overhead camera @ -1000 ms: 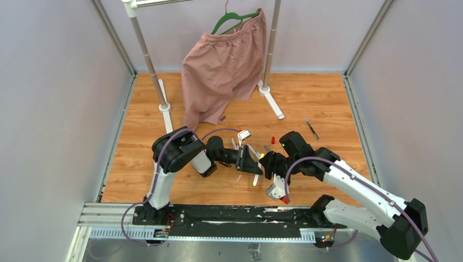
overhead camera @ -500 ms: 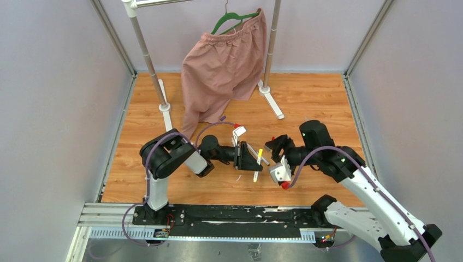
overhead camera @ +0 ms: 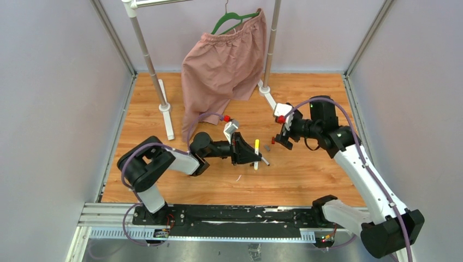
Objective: Insert the pens into the pen caps
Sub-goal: Press the pen cap onto the pen.
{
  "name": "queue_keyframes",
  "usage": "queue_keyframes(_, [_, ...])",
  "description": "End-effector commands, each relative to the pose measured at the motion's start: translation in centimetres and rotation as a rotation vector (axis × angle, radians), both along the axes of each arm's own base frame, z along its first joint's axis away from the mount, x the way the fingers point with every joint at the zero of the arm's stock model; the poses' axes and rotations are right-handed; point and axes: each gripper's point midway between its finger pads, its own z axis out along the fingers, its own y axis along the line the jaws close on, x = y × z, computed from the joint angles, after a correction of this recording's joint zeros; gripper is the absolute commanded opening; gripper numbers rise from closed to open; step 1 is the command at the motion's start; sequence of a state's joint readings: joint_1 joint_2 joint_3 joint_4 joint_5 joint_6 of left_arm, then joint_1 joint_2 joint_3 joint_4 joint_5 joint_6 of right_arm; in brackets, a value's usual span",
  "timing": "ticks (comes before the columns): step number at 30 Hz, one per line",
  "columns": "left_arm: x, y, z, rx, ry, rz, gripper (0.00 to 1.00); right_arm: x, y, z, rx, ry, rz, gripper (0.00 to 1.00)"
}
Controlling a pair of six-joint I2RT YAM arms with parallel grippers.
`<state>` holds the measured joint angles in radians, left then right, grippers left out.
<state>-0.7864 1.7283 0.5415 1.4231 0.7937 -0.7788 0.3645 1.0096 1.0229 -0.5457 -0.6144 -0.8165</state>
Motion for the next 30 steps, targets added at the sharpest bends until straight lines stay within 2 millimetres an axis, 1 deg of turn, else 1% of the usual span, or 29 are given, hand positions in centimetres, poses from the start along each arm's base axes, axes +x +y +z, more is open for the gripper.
queue_keyframes(1, [1.8,0.7,-0.3,0.063,-0.169,0.118,0.0,-1.0,0.6,1.8,0.148,0.16,-0.055,0.84])
queue_keyframes(4, [2.4,1.1,-0.2,0.096,-0.235,0.165,0.0,-1.3,0.6,3.3,0.187,0.149,-0.055,0.84])
queue_keyframes(5, [2.7,1.2,0.0,0.101,-0.257,0.18,0.0,-1.3,0.7,4.2,0.207,0.149,-0.059,0.84])
queue_keyframes(8, [3.5,1.5,0.6,0.118,-0.317,0.224,0.0,-1.5,1.2,5.5,0.267,0.198,-0.048,0.86])
queue_keyframes(11, [4.5,1.8,1.4,0.143,-0.395,0.28,0.0,-1.7,2.3,5.4,0.319,0.305,-0.026,0.91])
queue_keyframes(14, [5.6,2.3,1.9,0.176,-0.458,0.334,0.0,-1.6,3.0,5.2,0.346,0.368,0.022,0.91])
queue_keyframes(18, [6.9,2.9,2.3,0.211,-0.515,0.407,0.0,-0.9,3.2,6.5,0.39,0.352,0.054,0.9])
queue_keyframes(20, [7.6,3.0,2.3,0.226,-0.524,0.438,0.0,-0.6,3.4,7.1,0.431,0.358,0.075,0.87])
queue_keyframes(22, [8.1,3.1,2.2,0.239,-0.526,0.462,0.0,-0.2,3.4,7.1,0.451,0.37,0.078,0.83])
queue_keyframes(24, [8.5,3.2,1.9,0.251,-0.519,0.478,0.0,0.1,3.2,6.6,0.452,0.377,0.073,0.81])
queue_keyframes(28, [8.9,3.5,0.9,0.279,-0.492,0.51,0.0,0.4,2.9,5.7,0.464,0.361,0.046,0.8])
queue_keyframes(30, [8.7,3.6,0.8,0.286,-0.497,0.528,0.0,0.5,2.6,5.4,0.482,0.36,0.027,0.8])
